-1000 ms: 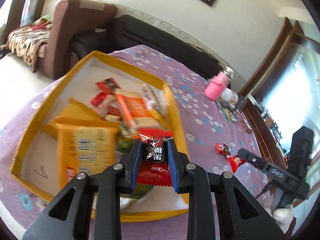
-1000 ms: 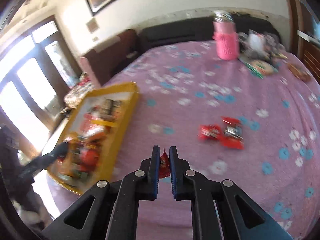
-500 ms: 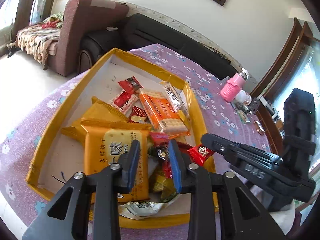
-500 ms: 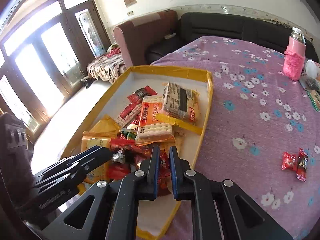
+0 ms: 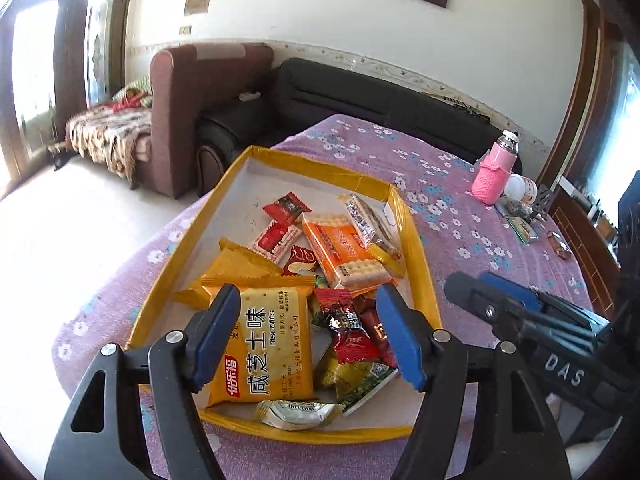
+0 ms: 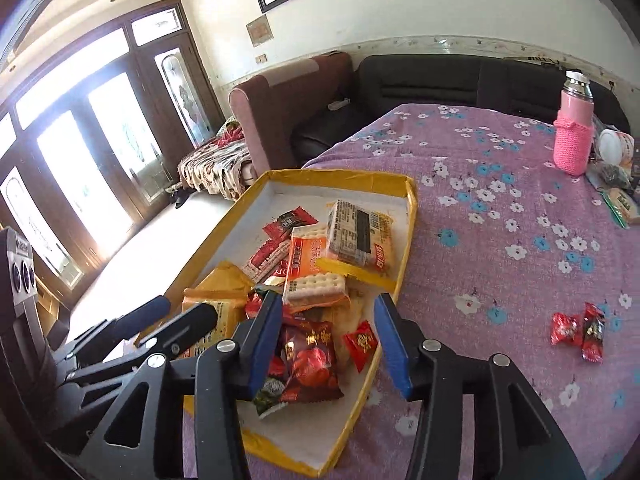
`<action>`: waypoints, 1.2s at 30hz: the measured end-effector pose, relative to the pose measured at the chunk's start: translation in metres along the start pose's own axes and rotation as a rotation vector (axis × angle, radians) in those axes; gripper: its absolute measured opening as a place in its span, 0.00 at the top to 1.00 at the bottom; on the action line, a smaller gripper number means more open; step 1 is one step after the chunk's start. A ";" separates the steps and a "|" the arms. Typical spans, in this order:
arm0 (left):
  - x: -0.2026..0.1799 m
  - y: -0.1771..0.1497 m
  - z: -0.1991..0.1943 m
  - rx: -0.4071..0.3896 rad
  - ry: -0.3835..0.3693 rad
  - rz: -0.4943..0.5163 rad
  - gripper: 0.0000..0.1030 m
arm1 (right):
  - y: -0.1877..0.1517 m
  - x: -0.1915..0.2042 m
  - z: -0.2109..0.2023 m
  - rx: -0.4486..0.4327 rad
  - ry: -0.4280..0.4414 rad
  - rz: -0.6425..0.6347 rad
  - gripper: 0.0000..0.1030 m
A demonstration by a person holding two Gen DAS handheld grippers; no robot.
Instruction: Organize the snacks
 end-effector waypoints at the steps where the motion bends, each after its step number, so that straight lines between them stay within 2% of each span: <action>1: -0.002 0.001 -0.003 -0.005 0.004 0.005 0.32 | -0.002 -0.003 -0.003 -0.003 -0.004 0.005 0.51; 3: -0.007 0.001 -0.010 -0.018 0.015 0.017 0.32 | -0.005 -0.009 -0.010 -0.006 -0.008 0.019 0.48; 12: -0.035 0.003 -0.038 -0.057 0.025 0.086 0.30 | -0.024 -0.036 -0.044 -0.035 -0.013 0.088 0.44; 18: -0.048 0.003 -0.062 -0.093 0.023 0.114 0.28 | -0.034 -0.043 -0.072 -0.076 -0.017 0.104 0.39; 25: -0.064 0.000 -0.093 -0.154 0.038 0.150 0.25 | -0.045 -0.046 -0.099 -0.120 -0.012 0.110 0.38; 32: -0.077 -0.003 -0.134 -0.287 0.077 0.173 0.19 | -0.059 -0.035 -0.127 -0.181 -0.030 0.054 0.35; 34: -0.080 -0.005 -0.150 -0.356 0.125 0.174 0.18 | -0.060 -0.030 -0.134 -0.205 -0.030 0.037 0.35; 36: -0.084 -0.010 -0.171 -0.448 0.224 0.176 0.14 | -0.063 -0.025 -0.143 -0.236 -0.035 0.019 0.34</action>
Point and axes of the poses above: each gripper's, at about its wrist camera, not at the fingertips, and z roughly the way its jaws point, x to its left, y to its top, the point moved 1 cm from there along z, roughly the way its jaws point, and after that the axes turned 11 degrees about z, right-handed, at the moved point
